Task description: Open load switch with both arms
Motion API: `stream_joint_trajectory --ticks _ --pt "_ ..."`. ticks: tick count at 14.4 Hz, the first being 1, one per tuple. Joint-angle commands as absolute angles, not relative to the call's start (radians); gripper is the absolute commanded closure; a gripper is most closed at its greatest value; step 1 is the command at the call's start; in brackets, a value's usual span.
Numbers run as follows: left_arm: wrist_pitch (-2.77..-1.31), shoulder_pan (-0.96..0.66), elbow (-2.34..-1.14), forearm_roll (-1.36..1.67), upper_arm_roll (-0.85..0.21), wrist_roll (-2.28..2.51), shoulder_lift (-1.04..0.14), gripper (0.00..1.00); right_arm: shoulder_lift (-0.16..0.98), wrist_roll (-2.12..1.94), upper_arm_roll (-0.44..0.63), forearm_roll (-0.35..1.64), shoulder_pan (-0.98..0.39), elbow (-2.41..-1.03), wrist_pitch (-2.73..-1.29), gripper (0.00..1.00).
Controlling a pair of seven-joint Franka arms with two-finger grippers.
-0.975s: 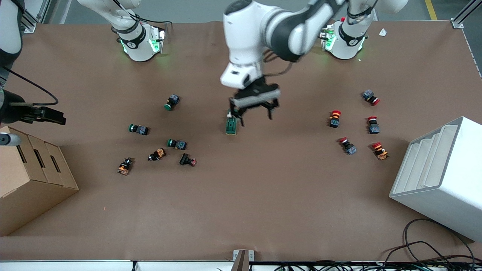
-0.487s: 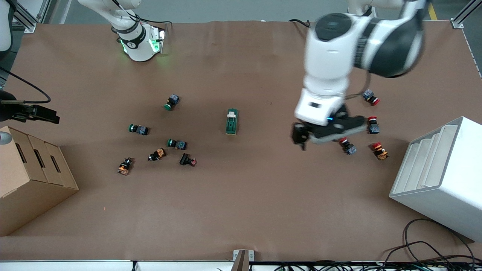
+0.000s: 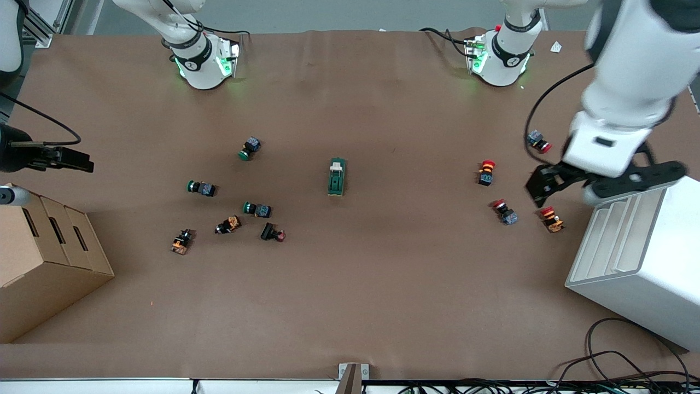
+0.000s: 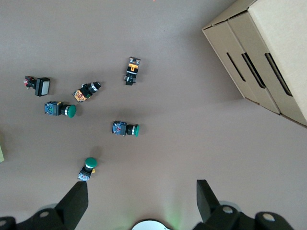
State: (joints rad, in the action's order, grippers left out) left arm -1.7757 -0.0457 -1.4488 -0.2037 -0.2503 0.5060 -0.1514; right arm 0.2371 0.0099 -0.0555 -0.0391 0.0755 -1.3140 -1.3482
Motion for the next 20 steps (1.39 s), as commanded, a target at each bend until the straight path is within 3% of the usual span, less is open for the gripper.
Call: stream_joint_trajectory --ticks 1,7,15,20 --pt "-1.689 -0.008 -1.477 -0.117 -0.221 0.353 -0.078 0.0 0.218 0.014 -0.066 -0.022 0.083 -1.31 -1.33 0.0" --pt "-1.597 -0.008 -1.58 -0.01 -0.091 0.12 0.047 0.0 0.123 0.011 0.02 -0.017 -0.006 -1.397 -1.342 0.0" --pt "-1.577 -0.006 -1.712 0.011 -0.097 0.097 0.159 0.0 -0.049 0.011 0.02 -0.015 0.009 -1.558 -1.382 0.0" --pt "-1.557 -0.015 -1.694 0.012 -0.1 0.094 0.15 0.0 -0.097 0.011 0.02 -0.015 0.009 -1.56 -1.381 0.0"
